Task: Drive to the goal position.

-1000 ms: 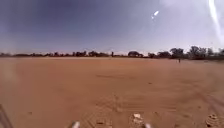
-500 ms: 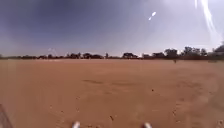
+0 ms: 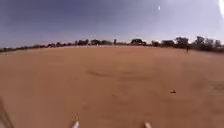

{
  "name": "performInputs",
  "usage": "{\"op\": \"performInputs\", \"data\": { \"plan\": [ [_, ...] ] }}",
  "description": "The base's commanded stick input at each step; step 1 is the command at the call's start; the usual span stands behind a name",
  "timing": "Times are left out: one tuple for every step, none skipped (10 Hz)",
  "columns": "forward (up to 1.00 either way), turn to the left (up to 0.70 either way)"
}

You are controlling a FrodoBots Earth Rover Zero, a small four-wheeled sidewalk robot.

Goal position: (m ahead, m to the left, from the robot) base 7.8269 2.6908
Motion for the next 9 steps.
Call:
{"op": "performInputs", "data": {
  "plan": [
    [1.00,0.00],
    [1.00,0.00],
    [1.00,0.00],
    [1.00,0.00],
    [1.00,0.00],
    [1.00,0.00],
    [1.00,0.00],
    [1.00,0.00],
    [1.00,0.00]
  ]
}}
